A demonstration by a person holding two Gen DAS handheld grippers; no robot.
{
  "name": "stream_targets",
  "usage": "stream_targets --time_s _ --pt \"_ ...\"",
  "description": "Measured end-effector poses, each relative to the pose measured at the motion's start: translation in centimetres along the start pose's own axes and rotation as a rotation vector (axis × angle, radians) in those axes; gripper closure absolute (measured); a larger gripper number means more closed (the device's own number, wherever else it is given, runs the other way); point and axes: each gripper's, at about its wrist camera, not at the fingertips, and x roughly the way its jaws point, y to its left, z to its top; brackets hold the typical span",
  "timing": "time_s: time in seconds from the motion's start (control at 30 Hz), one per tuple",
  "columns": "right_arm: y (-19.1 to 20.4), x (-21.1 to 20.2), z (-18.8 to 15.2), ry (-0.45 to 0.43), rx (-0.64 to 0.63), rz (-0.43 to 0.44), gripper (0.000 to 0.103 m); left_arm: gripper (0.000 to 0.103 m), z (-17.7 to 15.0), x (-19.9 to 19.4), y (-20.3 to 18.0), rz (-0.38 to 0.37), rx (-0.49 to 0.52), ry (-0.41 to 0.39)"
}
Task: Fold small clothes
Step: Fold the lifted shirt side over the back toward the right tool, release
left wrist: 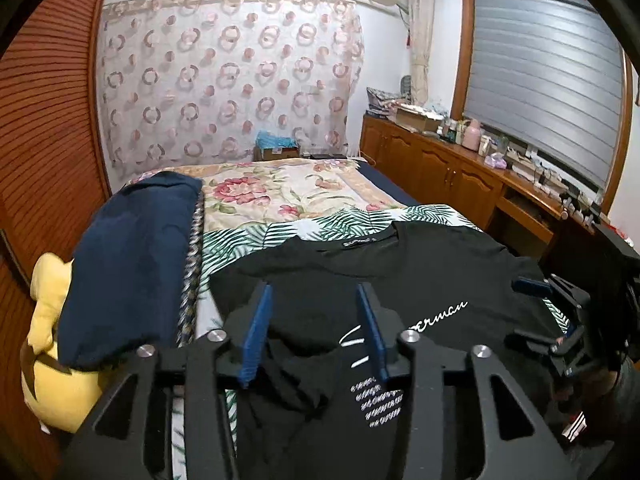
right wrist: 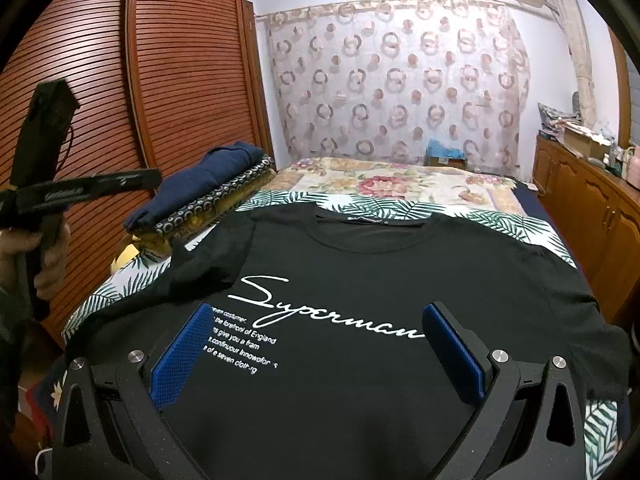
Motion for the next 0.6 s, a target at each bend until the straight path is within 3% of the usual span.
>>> stream_targets --time_s 0.1,0.13,0.23,0.4,0.6 --pt "0.4 0.7 0.7 0.004 -0.019 0.024 0.003 0.026 -1.1 -0.7 0.4 0.037 -0.009 -0.019" --pt "0.6 0.9 1.0 0.004 -0.030 0.034 0.004 0.023 -1.6 -1.1 0.8 0.039 -0.019 -0.023" --pt "1.3 1.9 2.1 0.004 -0.079 0.046 0.012 0.021 -2.8 -1.7 1.6 0.069 -0.028 -0.017" --pt "2.5 4.1 4.0 0.011 -0.138 0.120 0.037 0.021 -4.8 -2.5 2.5 0.137 -0.061 -0.030" --pt "3.8 8.8 5.9 0.076 -0.174 0.257 0.051 0.021 -7.2 -3.4 3.7 0.171 -0.102 -0.020"
